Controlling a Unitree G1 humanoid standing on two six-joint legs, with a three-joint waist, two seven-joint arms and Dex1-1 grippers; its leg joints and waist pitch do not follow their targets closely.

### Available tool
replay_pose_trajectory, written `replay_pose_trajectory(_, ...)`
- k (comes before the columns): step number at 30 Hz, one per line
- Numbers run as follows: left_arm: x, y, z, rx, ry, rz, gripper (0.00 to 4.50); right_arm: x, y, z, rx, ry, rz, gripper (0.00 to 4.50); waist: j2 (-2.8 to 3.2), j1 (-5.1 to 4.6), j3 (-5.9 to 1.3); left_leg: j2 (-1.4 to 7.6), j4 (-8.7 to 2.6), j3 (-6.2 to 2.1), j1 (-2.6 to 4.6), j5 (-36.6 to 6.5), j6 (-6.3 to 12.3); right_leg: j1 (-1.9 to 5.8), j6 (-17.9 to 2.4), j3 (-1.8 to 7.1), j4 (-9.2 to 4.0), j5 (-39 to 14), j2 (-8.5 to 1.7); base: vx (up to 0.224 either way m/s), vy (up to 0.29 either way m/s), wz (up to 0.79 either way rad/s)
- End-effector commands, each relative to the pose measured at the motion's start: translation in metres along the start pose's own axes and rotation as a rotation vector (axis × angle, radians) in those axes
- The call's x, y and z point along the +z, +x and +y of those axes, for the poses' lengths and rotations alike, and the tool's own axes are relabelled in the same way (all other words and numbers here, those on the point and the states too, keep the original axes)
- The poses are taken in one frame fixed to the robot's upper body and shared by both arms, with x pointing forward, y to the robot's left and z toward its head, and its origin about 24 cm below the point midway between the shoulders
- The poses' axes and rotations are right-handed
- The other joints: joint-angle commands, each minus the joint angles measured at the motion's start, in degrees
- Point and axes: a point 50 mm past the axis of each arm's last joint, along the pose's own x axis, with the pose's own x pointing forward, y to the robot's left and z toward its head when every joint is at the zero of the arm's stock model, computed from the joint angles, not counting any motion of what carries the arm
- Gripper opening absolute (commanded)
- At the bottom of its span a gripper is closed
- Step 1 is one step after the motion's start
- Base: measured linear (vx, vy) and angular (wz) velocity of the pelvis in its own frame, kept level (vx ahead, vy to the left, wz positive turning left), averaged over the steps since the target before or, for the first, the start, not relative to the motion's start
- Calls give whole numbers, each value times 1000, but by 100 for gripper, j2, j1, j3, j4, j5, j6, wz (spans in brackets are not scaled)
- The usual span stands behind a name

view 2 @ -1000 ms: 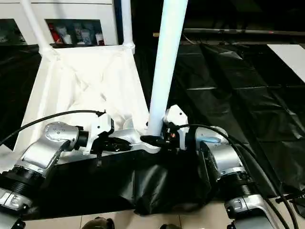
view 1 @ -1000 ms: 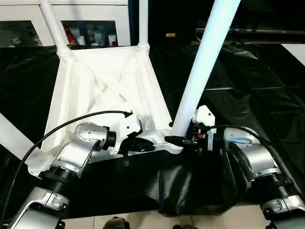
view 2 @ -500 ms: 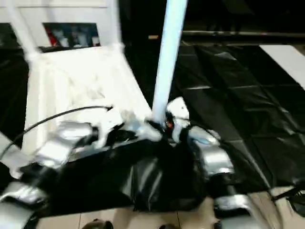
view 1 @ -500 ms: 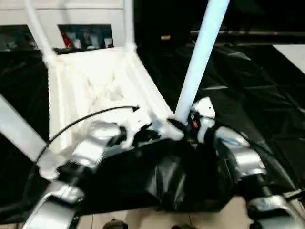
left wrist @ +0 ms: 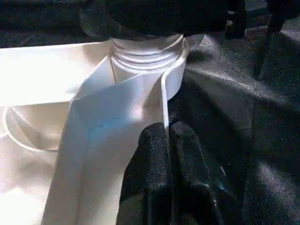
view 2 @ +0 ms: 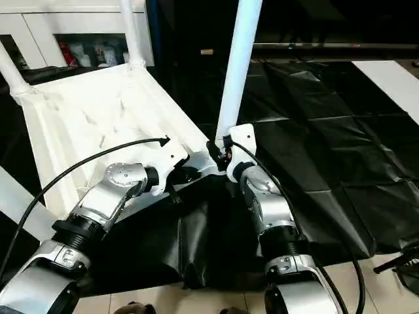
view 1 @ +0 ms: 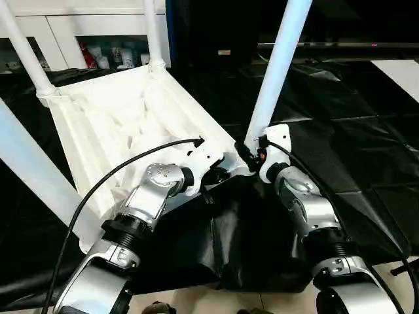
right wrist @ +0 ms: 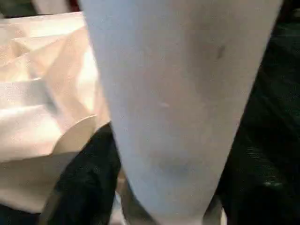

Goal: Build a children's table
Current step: Rotate leg to tighten

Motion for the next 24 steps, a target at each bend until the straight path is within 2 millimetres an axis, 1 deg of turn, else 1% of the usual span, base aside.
replay_pose_trajectory(1,0,0,-9,-105,19,-51,0,-22,-6,29,325,-38,116,279,-26,14,-263,344,-430,-196,13,-1359,287,235,-972,361,-554,-1727,-451,0,0,0)
replay_pose_trajectory(2,-1,-3,-8,-116,22,-51,0,-22,-9,29,369,-63,120,279,-32,39,-264,352,-413,-181,18,-1253,365,229,-961,369,-546,-1552,-445,0,0,0)
replay_pose_trajectory(3,-1,-3,-8,-118,23,-51,0,-22,-9,29,373,-66,121,279,-29,38,-265,357,-411,-174,28,-1229,396,214,-985,374,-541,-1477,-441,0,0,0)
replay_pose_trajectory(4,-3,-7,-8,-142,30,-56,0,-22,-14,27,423,-92,126,279,-36,23,-268,353,-407,-174,17,-1186,418,222,-1028,373,-521,-1404,-439,0,0,0)
replay_pose_trajectory(5,-4,-10,-8,-157,35,-59,0,-21,-17,25,446,-105,129,279,-49,45,-280,351,-396,-174,1,-1028,486,248,-1054,363,-511,-1334,-451,0,0,0)
replay_pose_trajectory(6,-5,-14,-7,-181,44,-68,0,-20,-21,21,473,-121,134,279,-45,44,-277,358,-395,-176,-4,-948,524,245,-1108,361,-496,-1254,-454,0,0,0)
replay_pose_trajectory(7,-5,-16,-7,-195,50,-73,0,-20,-23,19,485,-130,135,279,-54,36,-278,357,-394,-175,-17,-908,536,255,-1127,355,-490,-1224,-444,0,0,0)
replay_pose_trajectory(8,-5,-18,-7,-202,53,-76,0,-19,-24,17,493,-135,136,279,-50,39,-281,359,-387,-168,-8,-866,557,245,-1160,355,-481,-1163,-438,0,0,0)
replay_pose_trajectory(9,-8,-26,-7,-246,51,-84,0,-16,-31,10,536,-154,141,279,-42,42,-281,366,-391,-170,3,-866,558,242,-1194,354,-476,-1147,-441,0,0,0)
replay_pose_trajectory(10,-9,-30,-7,-266,51,-83,0,-14,-34,8,561,-164,143,279,-43,42,-296,371,-372,-165,6,-824,588,255,-1263,354,-450,-1003,-438,0,0,0)
replay_pose_trajectory(11,-10,-35,-7,-294,53,-77,0,-12,-39,5,600,-177,146,279,-30,45,-292,375,-370,-157,8,-774,635,241,-1334,356,-435,-851,-429,0,0,0)
replay_pose_trajectory(13,-11,-35,-7,-295,53,-76,0,-12,-39,5,602,-178,147,279,-31,53,-286,383,-370,-152,6,-768,666,241,-1380,354,-420,-752,-421,0,0,0)
replay_pose_trajectory(15,-13,-40,-7,-322,58,-68,0,-10,-44,3,644,-187,156,279,-25,70,-296,383,-364,-145,27,-752,662,237,-1445,352,-407,-682,-413,0,0,0)
replay_pose_trajectory(16,-13,-40,-7,-322,58,-68,0,-10,-44,3,644,-187,156,279,-24,72,-296,384,-364,-145,20,-744,660,244,-1454,351,-405,-670,-420,0,0,0)
replay_pose_trajectory(17,-16,-46,-6,-348,60,-59,0,-9,-50,1,707,-184,174,279,-26,85,-304,388,-361,-147,20,-739,661,256,-1465,345,-397,-649,-422,0,0,0)
replay_pose_trajectory(18,-18,-48,-6,-354,58,-55,0,-9,-53,1,727,-182,182,279,-28,89,-299,388,-358,-142,16,-740,669,256,-1461,346,-397,-635,-420,0,0,0)
replay_pose_trajectory(21,-19,-50,-6,-357,57,-52,0,-9,-54,1,744,-172,183,279,-37,98,-301,390,-356,-137,18,-705,689,251,-1484,345,-392,-603,-426,0,0,0)
replay_pose_trajectory(22,-19,-50,-6,-357,56,-52,0,-9,-54,1,745,-171,182,264,-36,98,-301,389,-355,-139,14,-710,679,252,-1488,345,-391,-620,-429,0,0,0)
replay_pose_trajectory(24,-19,-50,-6,-358,54,-52,0,-8,-54,2,756,-163,179,248,-40,98,-301,386,-358,-142,18,-720,636,253,-1475,347,-398,-683,-432,0,0,0)
